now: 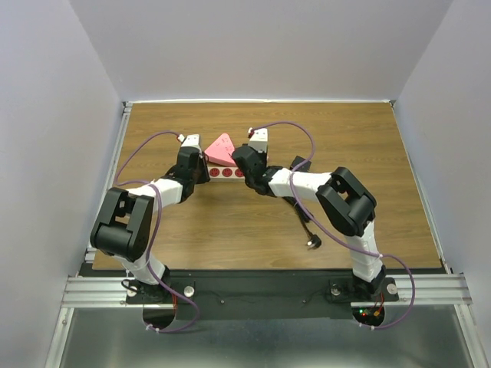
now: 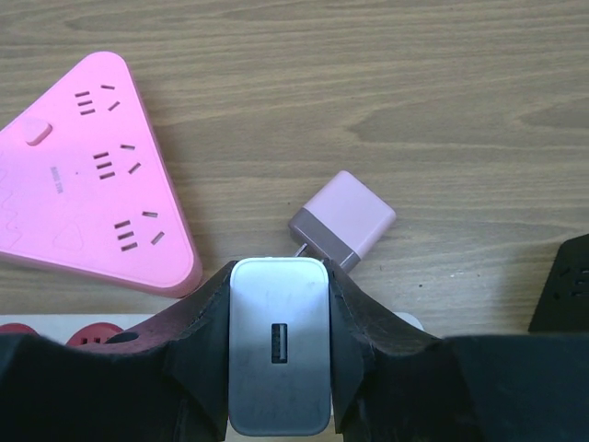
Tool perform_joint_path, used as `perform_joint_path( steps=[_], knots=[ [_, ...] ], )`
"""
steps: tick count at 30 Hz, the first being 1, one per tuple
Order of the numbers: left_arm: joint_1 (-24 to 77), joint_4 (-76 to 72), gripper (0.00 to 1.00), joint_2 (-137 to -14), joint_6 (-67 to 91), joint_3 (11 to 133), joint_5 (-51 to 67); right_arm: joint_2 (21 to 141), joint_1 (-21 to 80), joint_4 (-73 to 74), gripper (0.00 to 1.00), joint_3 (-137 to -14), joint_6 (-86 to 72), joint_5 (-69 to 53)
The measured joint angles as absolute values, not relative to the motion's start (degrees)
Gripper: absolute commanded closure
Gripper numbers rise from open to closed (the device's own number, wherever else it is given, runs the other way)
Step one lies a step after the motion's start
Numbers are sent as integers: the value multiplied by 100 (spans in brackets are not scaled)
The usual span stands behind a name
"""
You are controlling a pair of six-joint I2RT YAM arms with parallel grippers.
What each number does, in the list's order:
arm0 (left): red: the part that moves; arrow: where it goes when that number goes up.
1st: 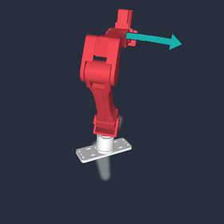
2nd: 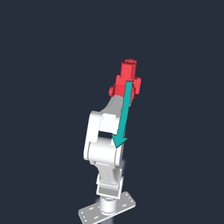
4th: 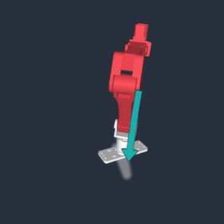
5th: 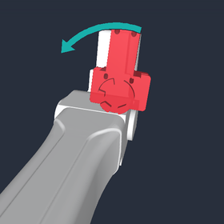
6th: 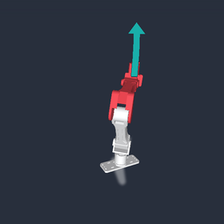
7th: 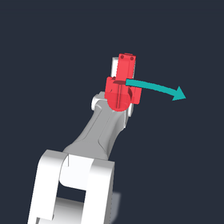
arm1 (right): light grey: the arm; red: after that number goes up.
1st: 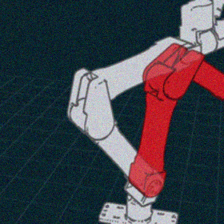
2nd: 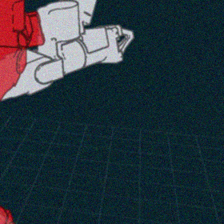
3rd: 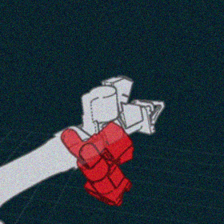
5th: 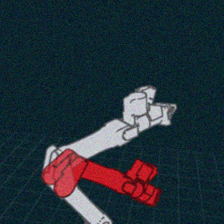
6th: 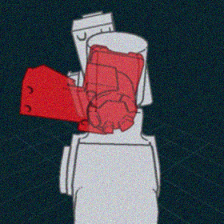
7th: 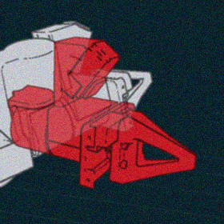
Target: Insert the plug
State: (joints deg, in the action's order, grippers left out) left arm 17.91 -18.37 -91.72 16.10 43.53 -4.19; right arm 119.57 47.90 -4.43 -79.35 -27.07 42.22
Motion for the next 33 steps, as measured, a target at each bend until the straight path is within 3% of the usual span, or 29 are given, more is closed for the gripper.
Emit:
perform_joint_path(
  steps=[7, 15, 27, 33],
  knots=[
    [1796, -2150, 64, -9336, 1610, 4353, -419, 11928, 4799, 163, 99, -8213, -2825, 4217],
    [1804, -2298, 66, -9404, 1625, 4353, -416, 11852, 4799, 554, 64, -8272, -2943, 4171],
    [1863, -2377, 66, -9439, 1704, 4353, -373, 11721, 4971, 1789, 34, -8281, -2829, 3929],
    [1865, -2377, 66, -9439, 1708, 4353, -373, 11708, 5061, 2150, 27, -8394, -2777, 4007]
  ],
)
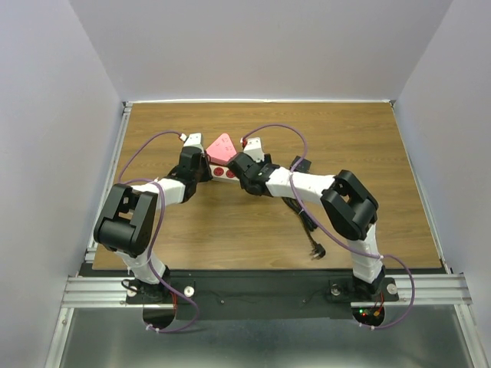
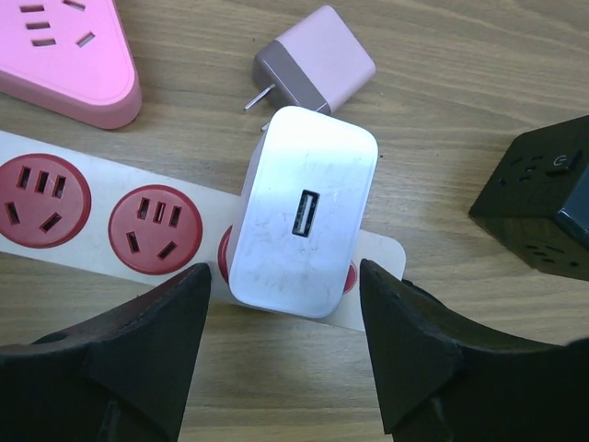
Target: Insert the plug
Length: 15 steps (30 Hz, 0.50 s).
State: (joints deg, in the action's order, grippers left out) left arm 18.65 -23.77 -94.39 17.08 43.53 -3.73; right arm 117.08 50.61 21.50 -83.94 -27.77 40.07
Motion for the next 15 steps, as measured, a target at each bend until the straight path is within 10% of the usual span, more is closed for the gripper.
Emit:
perform_joint_path(
  steps=[15],
  knots=[
    [1865, -2377, 66, -9439, 1710, 4353, -375, 10562, 5037, 2904, 5, -8460, -2628, 3358]
  ],
)
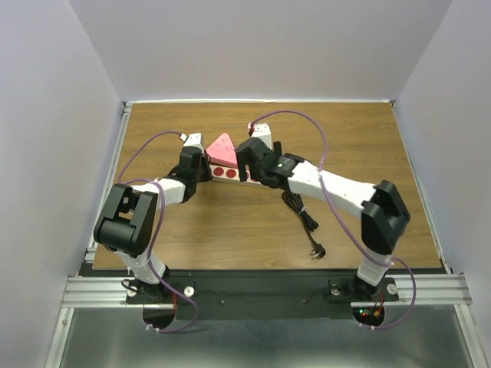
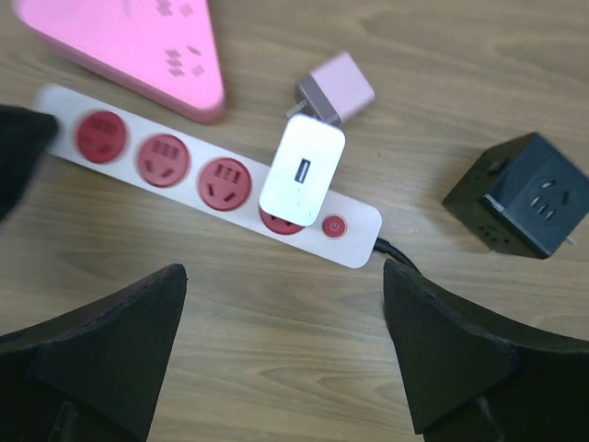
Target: Insert the plug
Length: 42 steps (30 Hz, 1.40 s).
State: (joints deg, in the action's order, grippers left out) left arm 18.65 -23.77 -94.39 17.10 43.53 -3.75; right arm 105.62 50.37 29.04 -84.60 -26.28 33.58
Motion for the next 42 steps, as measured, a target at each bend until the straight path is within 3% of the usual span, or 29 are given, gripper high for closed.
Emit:
perform_joint_path(
  steps=[5, 10, 16, 23, 33, 42],
  knots=[
    [1865, -2377, 62, -9432, 1710, 4353, -373, 9616, 4980, 2801, 0, -8350, -2416, 3133],
    [1922, -2294, 44, -9343, 1756, 4351, -272, 9039, 4359, 2576, 0, -7782, -2156, 2668],
    [2128, -1835, 31, -9074, 1855, 4351, -38, 8895, 2904, 2392, 0, -7035, -1929, 2086],
    [2285, -1337, 24, -8593, 1962, 4351, 150, 9006, 2512, 2191, 0, -6877, -1885, 1678],
    [2375, -1232, 23, -7690, 2067, 4230, 467, 9688, 2390, 1767, 0, -6849, -1922, 1435],
    [2508, -1170, 23, -7555, 2067, 4025, 644, 9824, 2121, 1210, 0, -6632, -1041, 696]
  ],
)
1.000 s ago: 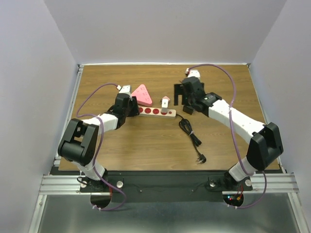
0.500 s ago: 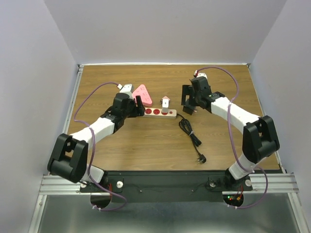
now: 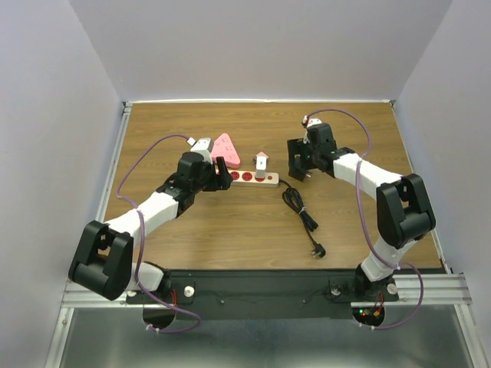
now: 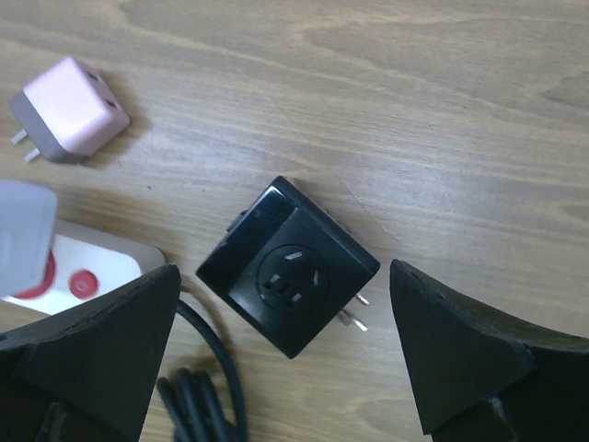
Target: Insert the plug
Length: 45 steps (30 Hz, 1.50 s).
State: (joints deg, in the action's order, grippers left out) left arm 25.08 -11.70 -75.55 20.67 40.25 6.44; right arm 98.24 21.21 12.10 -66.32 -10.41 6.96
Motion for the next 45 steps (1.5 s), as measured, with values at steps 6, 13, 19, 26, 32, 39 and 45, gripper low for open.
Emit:
perform_joint_path(
  steps=[6, 13, 19, 26, 32, 39, 45],
  knots=[
    [2532, -1103, 23, -7555, 2067, 3994, 685, 9824, 1839, 1103, 0, -6447, -336, -64],
    [2593, -1085, 24, -7494, 2067, 3994, 711, 9828, 1723, 950, 0, -6431, 338, -707],
    [2628, -1083, 25, -7491, 2069, 3994, 714, 9953, 1723, 829, 0, -6434, 698, -1094],
    [2630, -1070, 26, -7491, 2067, 3994, 714, 10147, 1721, 829, 1, -6434, 947, -1485],
    [2633, -1037, 26, -7491, 2067, 3994, 714, 10173, 1721, 832, 2, -6431, 1028, -1699],
    [2633, -1031, 26, -7483, 2067, 3994, 714, 10333, 1721, 875, 5, -6434, 1074, -1852],
    [2633, -989, 26, -7371, 2067, 3994, 714, 10438, 1721, 1007, 20, -6434, 1076, -1951]
  ],
)
